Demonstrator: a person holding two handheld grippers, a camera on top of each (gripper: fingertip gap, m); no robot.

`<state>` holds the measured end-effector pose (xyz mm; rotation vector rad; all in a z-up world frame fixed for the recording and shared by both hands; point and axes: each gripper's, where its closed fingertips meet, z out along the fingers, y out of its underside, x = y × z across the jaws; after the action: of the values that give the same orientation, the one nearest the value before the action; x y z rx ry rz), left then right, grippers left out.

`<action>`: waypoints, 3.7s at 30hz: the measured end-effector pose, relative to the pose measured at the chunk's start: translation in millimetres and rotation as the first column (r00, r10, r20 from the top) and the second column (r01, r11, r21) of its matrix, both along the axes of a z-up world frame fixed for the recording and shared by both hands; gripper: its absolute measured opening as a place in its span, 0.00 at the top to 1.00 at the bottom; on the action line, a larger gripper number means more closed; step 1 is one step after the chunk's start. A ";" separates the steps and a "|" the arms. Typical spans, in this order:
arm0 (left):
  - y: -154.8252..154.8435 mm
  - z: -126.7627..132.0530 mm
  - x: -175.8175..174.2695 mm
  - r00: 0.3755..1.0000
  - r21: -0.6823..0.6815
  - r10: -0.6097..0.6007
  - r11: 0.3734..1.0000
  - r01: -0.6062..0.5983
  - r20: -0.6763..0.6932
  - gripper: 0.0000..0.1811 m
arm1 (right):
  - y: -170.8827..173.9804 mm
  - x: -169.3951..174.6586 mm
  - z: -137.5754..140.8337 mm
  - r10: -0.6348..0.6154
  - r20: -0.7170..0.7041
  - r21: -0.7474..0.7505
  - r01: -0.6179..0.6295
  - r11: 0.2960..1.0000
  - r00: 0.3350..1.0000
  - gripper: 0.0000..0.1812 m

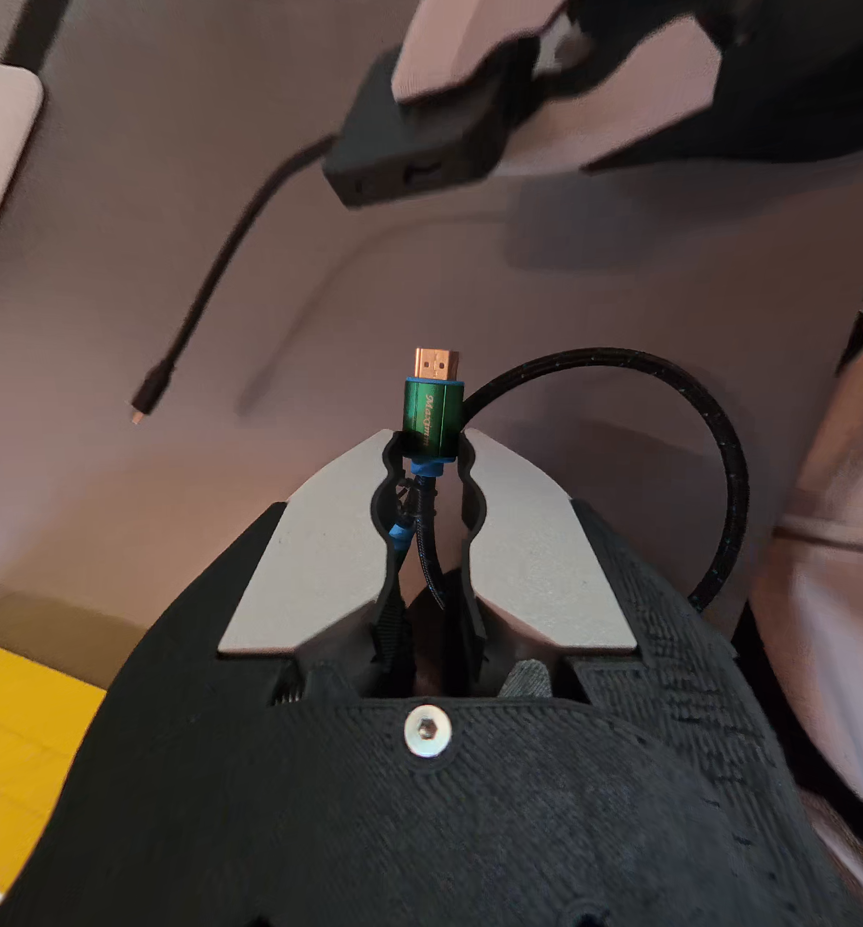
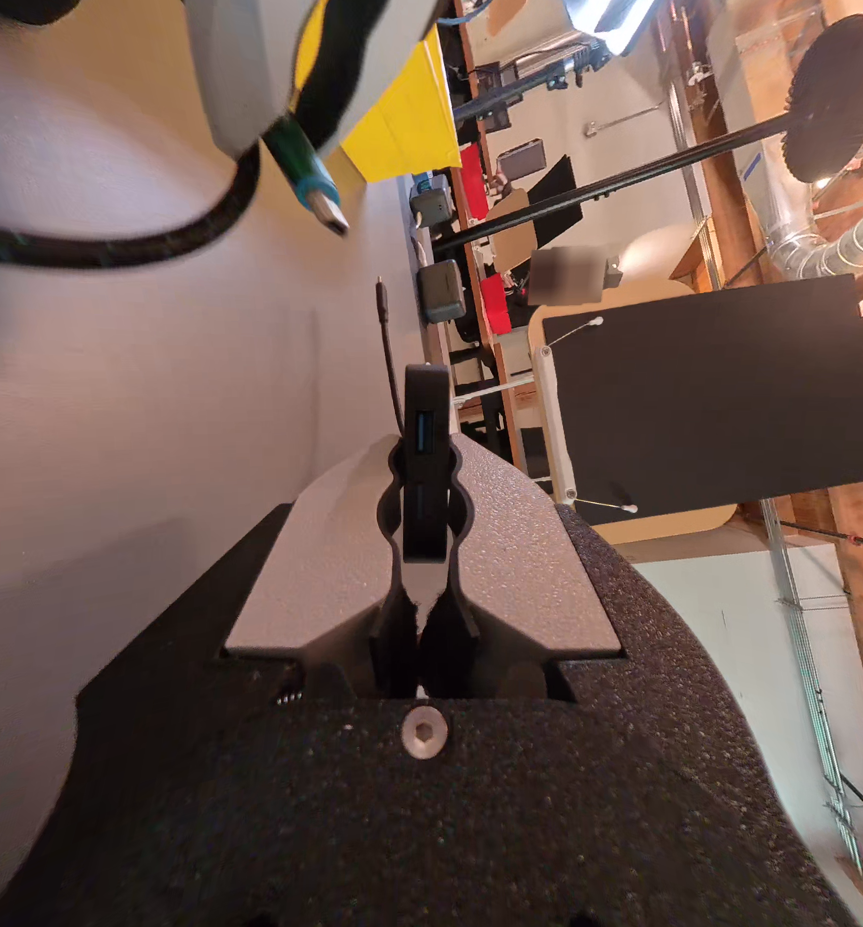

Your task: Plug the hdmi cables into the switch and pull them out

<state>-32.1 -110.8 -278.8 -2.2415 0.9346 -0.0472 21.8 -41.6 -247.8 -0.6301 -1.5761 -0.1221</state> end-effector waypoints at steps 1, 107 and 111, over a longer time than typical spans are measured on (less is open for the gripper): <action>1.8 0.8 5.3 1.000 0.015 0.005 1.000 -0.006 0.004 0.89 | -1.4 -0.8 -1.3 -0.003 0.008 0.006 0.003 1.000 1.000 0.93; -22.7 10.2 -178.8 0.636 0.310 0.672 0.556 -0.772 0.380 0.63 | 108.8 107.1 -45.2 -0.648 0.076 -0.796 0.437 0.418 0.758 0.73; -18.4 -1.8 -183.5 0.630 0.308 0.725 0.554 -0.773 0.278 0.89 | 107.4 98.1 -44.8 -0.668 0.067 -0.793 0.446 0.415 0.741 0.73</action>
<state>-215.6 -129.2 -280.6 -2.0254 -0.1642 0.3730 119.9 65.8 -292.6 -1.8160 -1.0188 0.1606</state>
